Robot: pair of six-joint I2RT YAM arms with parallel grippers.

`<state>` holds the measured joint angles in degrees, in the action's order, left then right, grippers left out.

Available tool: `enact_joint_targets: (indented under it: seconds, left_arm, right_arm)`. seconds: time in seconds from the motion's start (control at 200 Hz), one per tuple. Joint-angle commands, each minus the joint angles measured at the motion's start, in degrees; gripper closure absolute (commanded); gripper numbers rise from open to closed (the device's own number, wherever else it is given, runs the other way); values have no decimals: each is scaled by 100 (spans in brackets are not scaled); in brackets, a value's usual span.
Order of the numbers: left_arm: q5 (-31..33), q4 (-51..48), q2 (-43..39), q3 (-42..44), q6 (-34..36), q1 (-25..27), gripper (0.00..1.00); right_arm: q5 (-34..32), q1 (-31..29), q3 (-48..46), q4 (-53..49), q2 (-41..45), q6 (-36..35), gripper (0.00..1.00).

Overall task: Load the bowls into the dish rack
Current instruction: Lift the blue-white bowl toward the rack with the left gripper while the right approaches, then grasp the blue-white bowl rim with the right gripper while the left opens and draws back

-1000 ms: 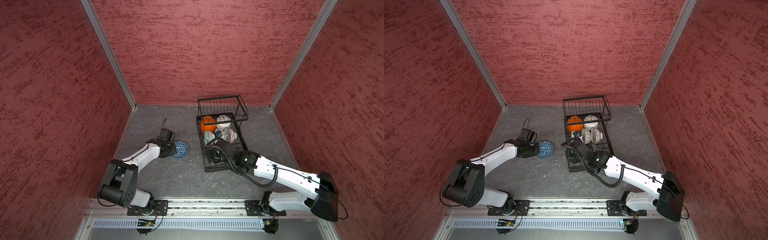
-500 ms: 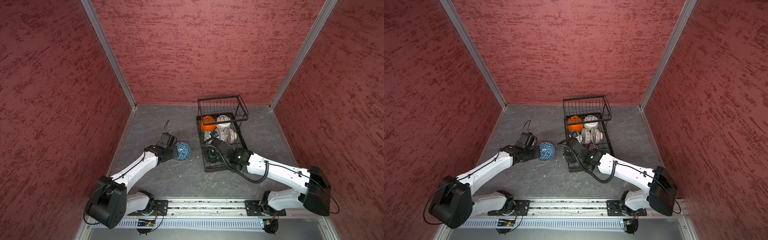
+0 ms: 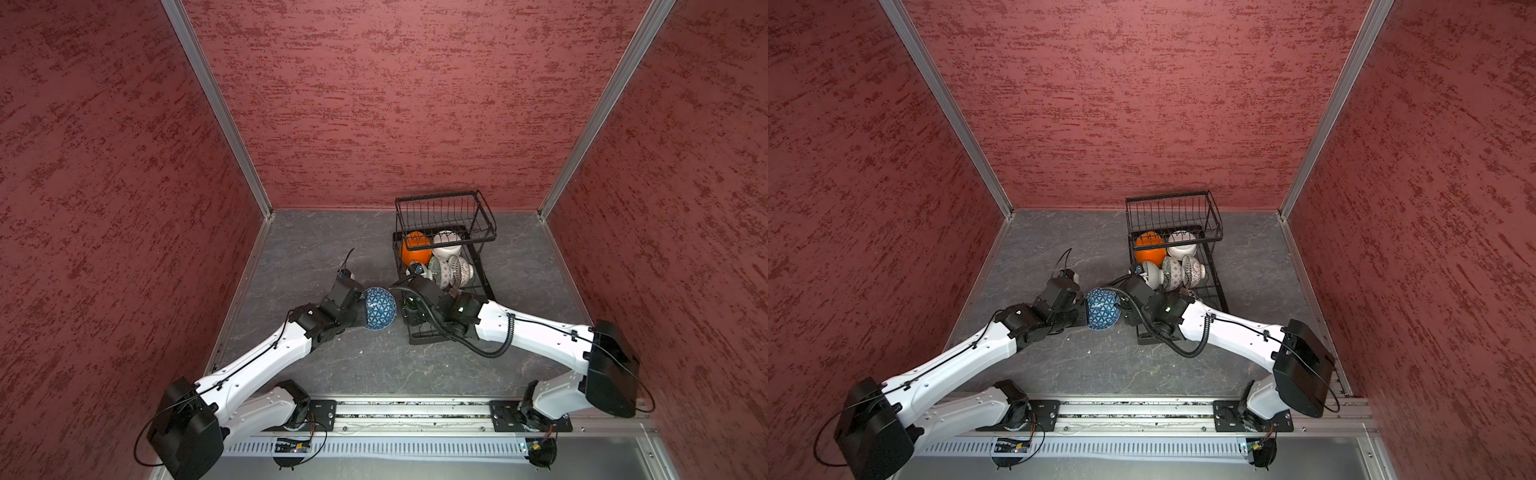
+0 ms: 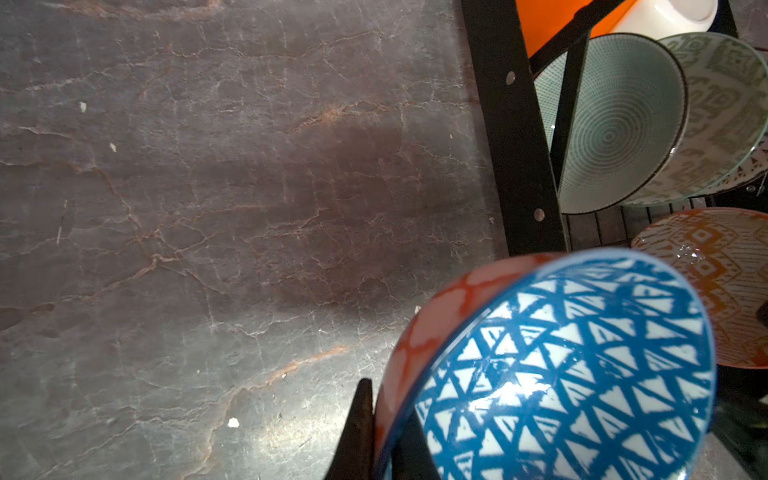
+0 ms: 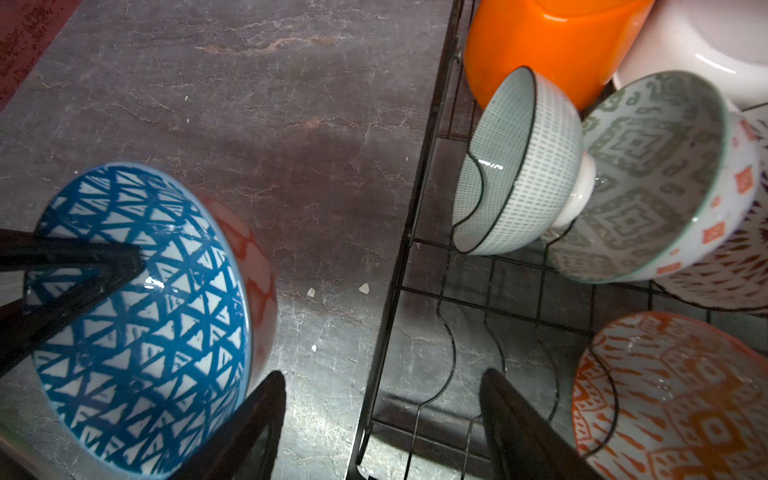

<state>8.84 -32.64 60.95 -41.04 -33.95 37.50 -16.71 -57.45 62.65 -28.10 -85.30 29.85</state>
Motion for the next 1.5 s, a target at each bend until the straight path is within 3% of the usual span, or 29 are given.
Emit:
enact_joint_targets:
  seconds: [0.0,0.596,1.267,1.493]
  left_arm:
    - [161,91,-68,-155,-187,141,100]
    - [97,202,488,-598,-157,407,100]
    - [29,155,425,-757,-103,523,100]
    - [34,163,470,-739,-129,531,98]
  right_arm:
    - [117,-56,188,249,30,126,26]
    - [93,-108,201,266,127,136,35]
    - [-55,-109,423,261,-323,100,88]
    - [-172,-108,423,205,-309,126,97]
